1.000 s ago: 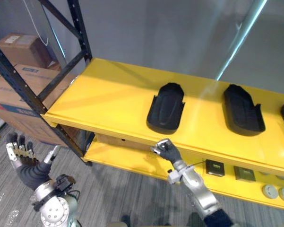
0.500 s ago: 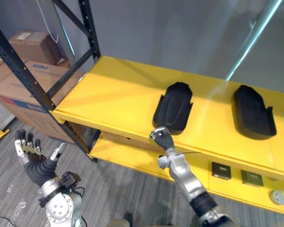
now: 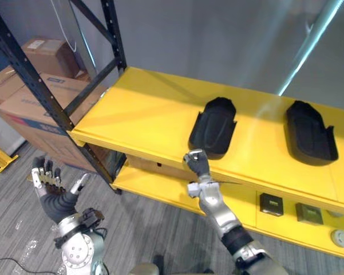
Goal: Walk over and take plastic housings, then place them on the shelf
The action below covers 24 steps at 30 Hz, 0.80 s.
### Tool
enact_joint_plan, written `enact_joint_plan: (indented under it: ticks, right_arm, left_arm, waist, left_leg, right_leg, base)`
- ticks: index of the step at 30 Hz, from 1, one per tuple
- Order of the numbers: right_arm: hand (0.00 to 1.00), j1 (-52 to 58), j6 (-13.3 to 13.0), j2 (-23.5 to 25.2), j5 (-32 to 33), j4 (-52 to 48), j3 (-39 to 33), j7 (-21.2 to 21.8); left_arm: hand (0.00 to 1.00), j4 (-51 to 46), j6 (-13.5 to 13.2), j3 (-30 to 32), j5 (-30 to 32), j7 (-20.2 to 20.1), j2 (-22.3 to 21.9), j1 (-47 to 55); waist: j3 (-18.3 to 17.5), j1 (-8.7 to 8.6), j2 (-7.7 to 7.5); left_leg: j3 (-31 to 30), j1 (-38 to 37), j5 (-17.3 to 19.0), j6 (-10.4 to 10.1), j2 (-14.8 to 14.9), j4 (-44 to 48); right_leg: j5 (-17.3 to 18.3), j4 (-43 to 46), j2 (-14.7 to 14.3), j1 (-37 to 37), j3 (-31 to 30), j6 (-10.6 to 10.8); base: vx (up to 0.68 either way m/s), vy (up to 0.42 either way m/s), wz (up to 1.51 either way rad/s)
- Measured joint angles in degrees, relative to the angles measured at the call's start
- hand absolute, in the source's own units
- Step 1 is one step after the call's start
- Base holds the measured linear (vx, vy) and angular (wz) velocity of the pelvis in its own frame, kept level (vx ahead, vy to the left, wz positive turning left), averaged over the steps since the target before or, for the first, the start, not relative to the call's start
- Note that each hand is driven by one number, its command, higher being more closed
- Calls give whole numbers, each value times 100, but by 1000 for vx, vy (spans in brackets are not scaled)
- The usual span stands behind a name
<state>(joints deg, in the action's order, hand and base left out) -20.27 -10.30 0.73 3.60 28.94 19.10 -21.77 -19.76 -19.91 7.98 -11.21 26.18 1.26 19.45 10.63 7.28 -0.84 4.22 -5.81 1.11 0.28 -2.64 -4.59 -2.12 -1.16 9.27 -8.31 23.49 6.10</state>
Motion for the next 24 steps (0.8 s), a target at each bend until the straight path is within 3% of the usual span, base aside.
enact_joint_plan:
  ticks: [12,18,22,24]
  right_arm:
    - [100,-306,9,106,-176,321,-404,-466]
    - [100,-666,71,-200,-211,430,-1011,-594]
    - [100,-65,82,-284,-224,-761,-998,-583]
    - [100,782,111,-311,-212,-2292,-848,-348]
  left_arm:
    - [0,75,-3,-32,-19,-5,-106,-32]
    - [0,75,-12,-30,-24,-2,-172,-20]
    - [0,75,-70,-63,-22,22,-174,-11]
    - [0,70,-145,-21,-17,169,-174,78]
  waist:
    - [30,-9,45]
    - [177,-13,53]
    - [183,-48,40]
    - [219,-183,-22]
  left_leg:
    - [73,79,-74,18,-44,-20]
    - [73,99,-149,18,-58,6]
    - [146,160,-178,60,-58,36]
    - [271,179,-98,83,-37,118]
  right_leg:
    - [-9,-48,58,41,69,22]
    - [-14,-57,75,62,118,31]
    - [-24,-60,73,155,22,34]
    - [-25,-60,65,177,-43,33]
  base:
    - [-37,15,2]
    - [14,11,1]
    - [78,4,-5]
    - [81,3,-13]
